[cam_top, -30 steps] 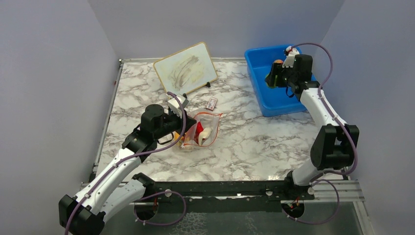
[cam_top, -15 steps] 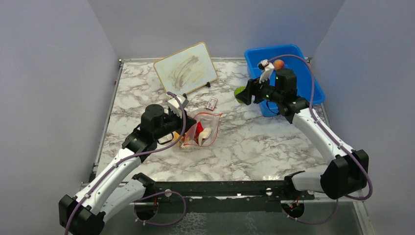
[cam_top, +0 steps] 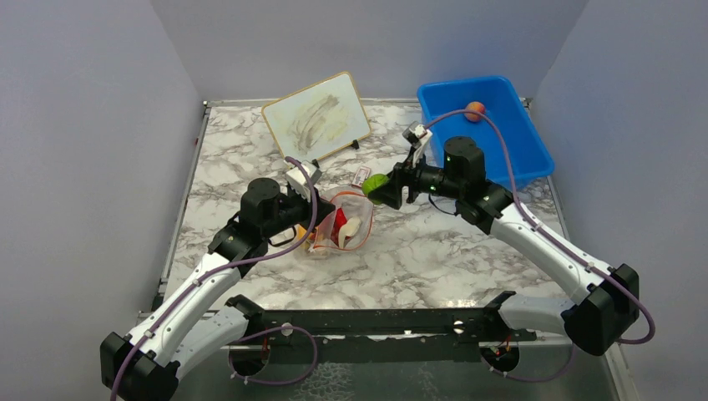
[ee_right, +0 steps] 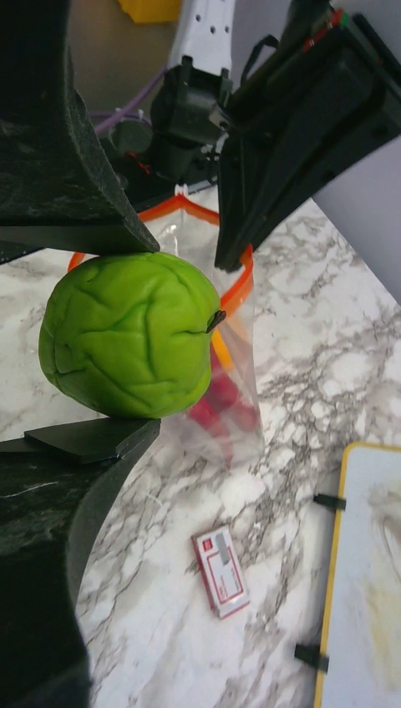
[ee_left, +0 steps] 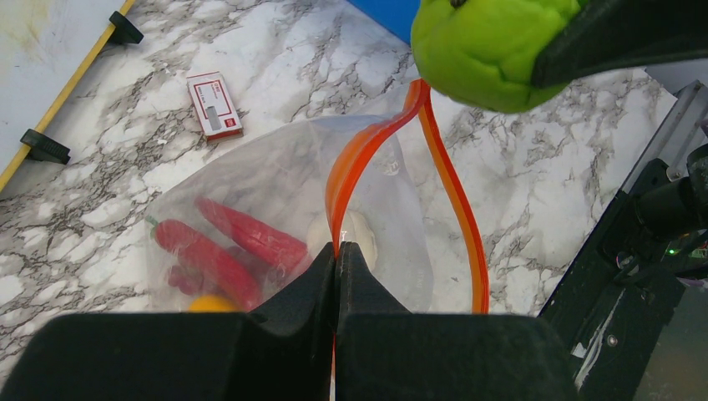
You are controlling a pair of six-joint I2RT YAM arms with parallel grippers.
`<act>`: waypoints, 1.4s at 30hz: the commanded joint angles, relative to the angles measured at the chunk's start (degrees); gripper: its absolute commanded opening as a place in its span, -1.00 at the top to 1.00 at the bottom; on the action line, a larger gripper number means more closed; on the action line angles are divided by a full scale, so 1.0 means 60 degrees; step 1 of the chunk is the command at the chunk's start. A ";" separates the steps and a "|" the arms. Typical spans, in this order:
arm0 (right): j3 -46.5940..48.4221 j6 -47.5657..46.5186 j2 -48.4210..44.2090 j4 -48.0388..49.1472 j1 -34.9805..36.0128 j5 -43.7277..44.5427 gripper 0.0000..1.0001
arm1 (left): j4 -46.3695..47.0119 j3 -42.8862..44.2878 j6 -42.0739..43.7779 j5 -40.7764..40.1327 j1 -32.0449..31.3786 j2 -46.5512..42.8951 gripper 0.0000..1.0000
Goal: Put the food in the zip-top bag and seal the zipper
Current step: Pick up the fake fruit from the bin, then place the fake fruit in the zipper food storage bag.
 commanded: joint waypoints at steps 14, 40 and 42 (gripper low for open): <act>0.0486 -0.0175 0.1334 -0.0086 0.2339 0.1836 0.00 | 0.0129 -0.0040 0.0040 0.0000 0.0025 -0.0024 1.00; 0.0994 0.0093 0.1602 -0.0645 0.2536 0.2245 -0.56 | 0.0136 -0.0058 0.0055 -0.0045 0.0034 -0.0042 1.00; 0.1030 0.0171 0.1566 -0.0737 0.2534 0.2176 -0.57 | 0.0134 -0.0058 0.0055 -0.0047 0.0032 -0.0046 1.00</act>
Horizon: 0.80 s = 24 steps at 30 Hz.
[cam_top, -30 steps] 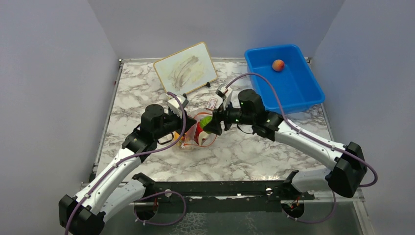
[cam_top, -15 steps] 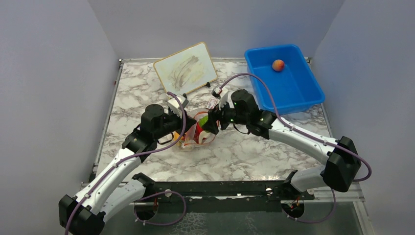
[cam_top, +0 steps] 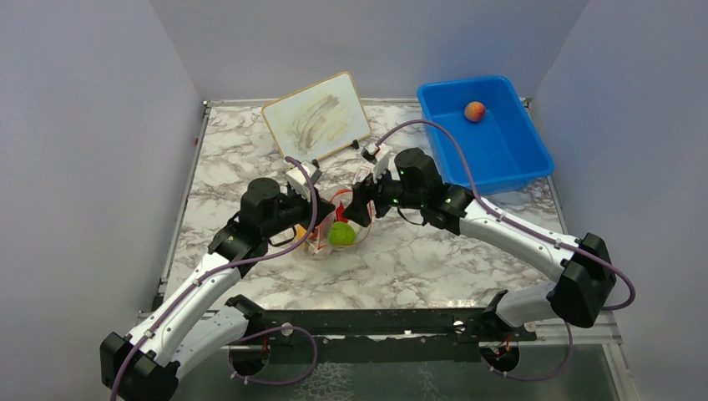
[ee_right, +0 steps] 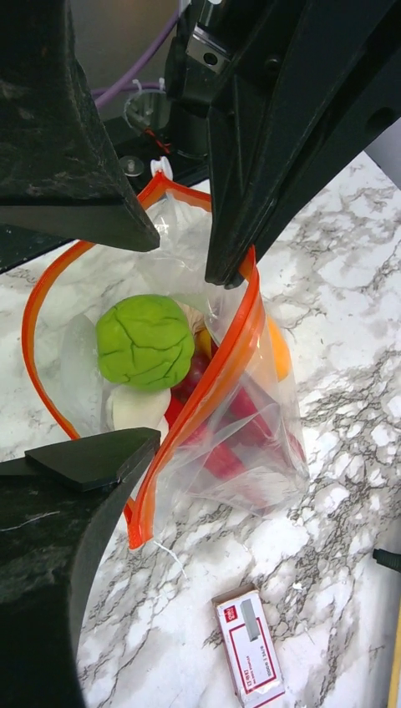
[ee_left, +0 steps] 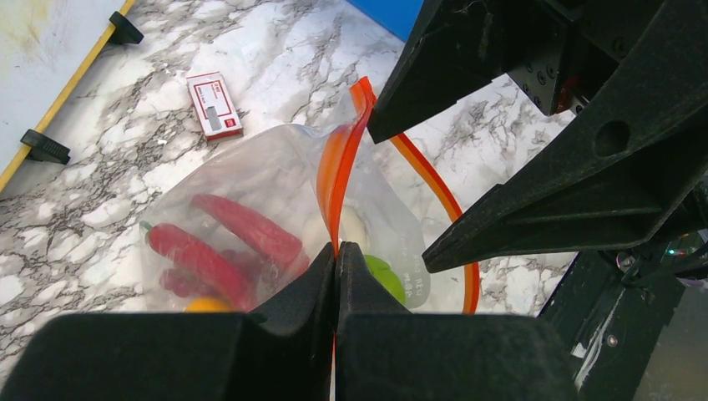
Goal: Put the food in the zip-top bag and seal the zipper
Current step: Place the fake fruit in the zipper food storage bag.
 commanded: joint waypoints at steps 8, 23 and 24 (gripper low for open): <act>0.0652 0.0398 -0.0510 -0.0322 0.0074 -0.0203 -0.54 | 0.0137 -0.0055 0.0044 -0.0032 0.0044 -0.0060 1.00; 0.2069 -0.1421 -0.0219 -0.1477 -0.0530 0.5039 -0.54 | 0.0127 -0.0073 0.0044 -0.0032 0.0033 -0.0164 1.00; 0.2096 -0.1489 -0.0185 -0.1386 -0.0778 0.5082 -0.54 | 0.0134 -0.0073 0.0036 -0.0032 0.0026 -0.0170 1.00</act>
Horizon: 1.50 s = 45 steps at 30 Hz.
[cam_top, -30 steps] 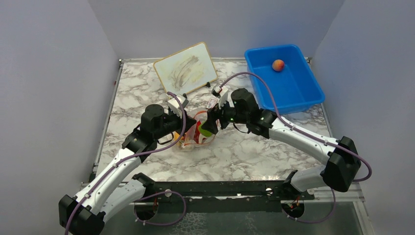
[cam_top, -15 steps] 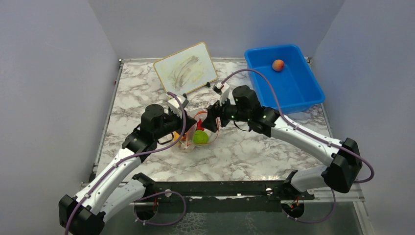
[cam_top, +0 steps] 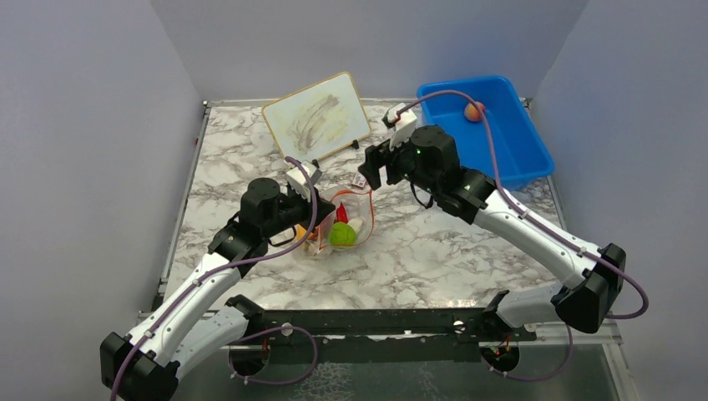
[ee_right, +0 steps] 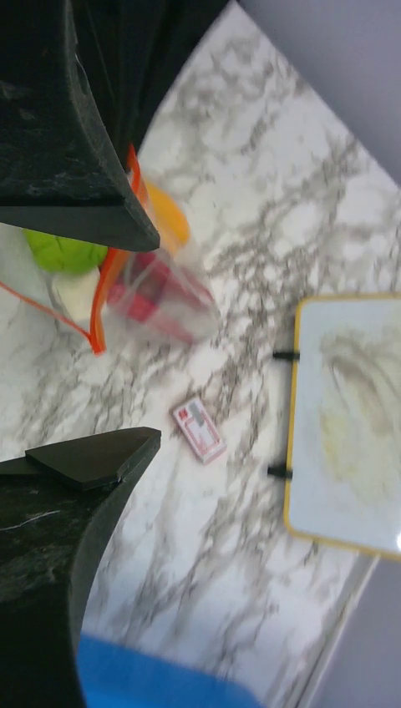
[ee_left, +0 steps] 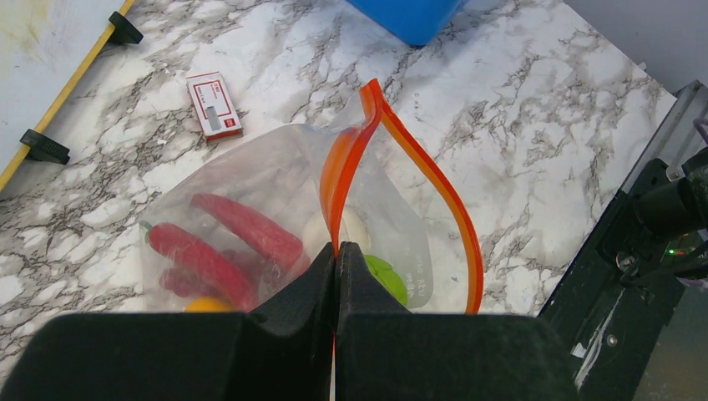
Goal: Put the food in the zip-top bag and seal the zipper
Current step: Place the fake fruit in the zipper food storage bag, then pick up the fake fruit from the bin.
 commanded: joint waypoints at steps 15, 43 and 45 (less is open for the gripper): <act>0.0931 -0.1286 0.2347 0.0915 -0.4470 0.2115 -0.47 | 0.0132 -0.0058 0.0044 -0.0012 0.0035 -0.0142 1.00; 0.5799 -0.2095 0.9062 0.2043 -0.7572 0.2080 -0.54 | 0.0052 -0.0058 0.0175 -0.0269 0.0028 -0.0266 1.00; 0.6297 -0.2155 0.9473 0.1843 -0.7619 0.1970 -0.57 | 0.0057 -0.0046 0.0175 -0.0262 0.0028 -0.0240 1.00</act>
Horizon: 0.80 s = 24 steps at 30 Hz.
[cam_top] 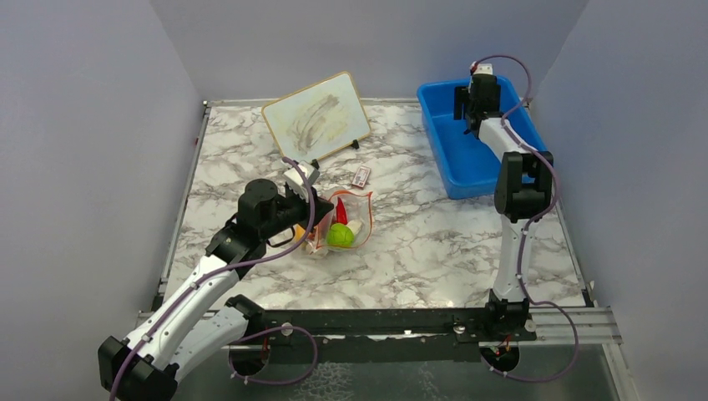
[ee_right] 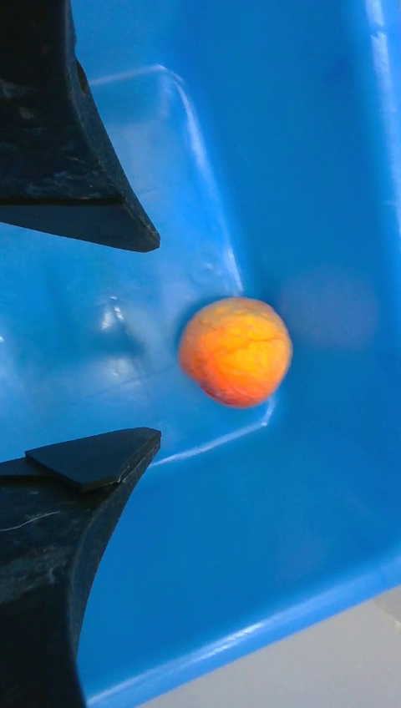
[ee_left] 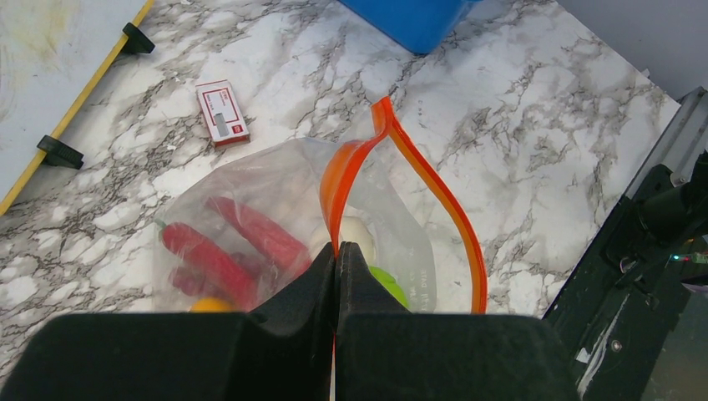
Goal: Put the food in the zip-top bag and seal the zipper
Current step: Pick up the fake fruit from the bin.
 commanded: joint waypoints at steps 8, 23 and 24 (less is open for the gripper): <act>0.1976 -0.0366 0.1840 -0.0011 -0.0274 -0.0456 -0.64 | 0.0087 -0.0073 0.0161 -0.0216 0.0035 0.0024 1.00; 0.2106 -0.0810 0.2842 0.1006 -0.0519 -0.0659 -0.49 | 0.0088 -0.0055 0.0161 -0.0151 0.0033 0.0271 1.00; 0.2244 -0.0821 0.2944 0.0930 -0.0527 -0.0632 -0.47 | 0.0083 -0.0069 0.0161 -0.0170 0.0030 0.0257 1.00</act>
